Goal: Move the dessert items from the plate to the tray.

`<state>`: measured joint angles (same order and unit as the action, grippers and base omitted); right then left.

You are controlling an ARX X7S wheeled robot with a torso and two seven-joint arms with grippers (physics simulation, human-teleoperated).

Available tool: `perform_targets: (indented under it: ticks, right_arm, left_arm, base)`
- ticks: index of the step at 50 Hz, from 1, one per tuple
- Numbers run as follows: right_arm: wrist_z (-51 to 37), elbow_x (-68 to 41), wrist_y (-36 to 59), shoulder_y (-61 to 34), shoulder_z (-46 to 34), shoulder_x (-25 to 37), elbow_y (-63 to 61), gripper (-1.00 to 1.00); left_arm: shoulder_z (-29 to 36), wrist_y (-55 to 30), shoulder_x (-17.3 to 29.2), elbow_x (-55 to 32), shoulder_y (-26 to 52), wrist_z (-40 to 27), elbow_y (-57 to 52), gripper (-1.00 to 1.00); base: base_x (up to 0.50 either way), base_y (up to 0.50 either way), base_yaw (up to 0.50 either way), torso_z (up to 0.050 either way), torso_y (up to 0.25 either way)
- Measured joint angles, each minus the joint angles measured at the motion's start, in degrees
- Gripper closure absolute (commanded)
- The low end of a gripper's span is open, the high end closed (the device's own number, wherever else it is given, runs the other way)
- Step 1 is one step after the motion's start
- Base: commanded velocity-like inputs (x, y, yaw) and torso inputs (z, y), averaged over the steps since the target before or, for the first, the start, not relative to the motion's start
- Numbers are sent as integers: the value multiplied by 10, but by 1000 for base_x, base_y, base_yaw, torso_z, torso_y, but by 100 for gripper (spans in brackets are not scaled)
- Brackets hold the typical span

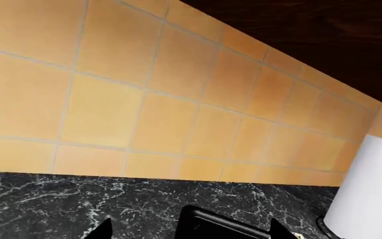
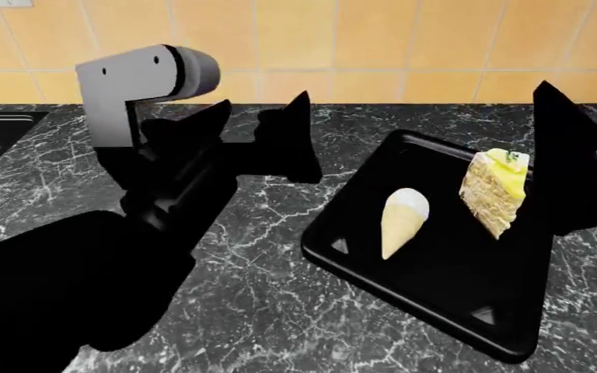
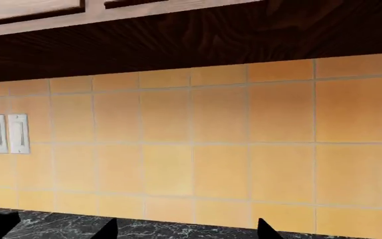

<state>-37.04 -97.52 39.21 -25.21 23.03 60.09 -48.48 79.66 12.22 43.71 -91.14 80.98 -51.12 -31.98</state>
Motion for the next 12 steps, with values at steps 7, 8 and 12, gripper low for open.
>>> perform_targets:
  ticks: [7, 8, 12]
  right_arm:
    - [-6, 22, 0, 23, 9, -44, -38, -100]
    - [-6, 25, 0, 25, 9, -48, -42, -100]
    - [-8, 34, 0, 32, 10, -63, -53, -100]
  left_arm:
    - [-8, 29, 52, 23, -25, -15, -69, -100]
    - [-9, 32, 58, 25, -28, -15, -76, -100]
    - [-12, 42, 75, 33, -37, -18, -97, -100]
  base:
    - [0, 0, 0, 0, 0]
    - [0, 0, 0, 0, 0]
    - [0, 0, 0, 0, 0]
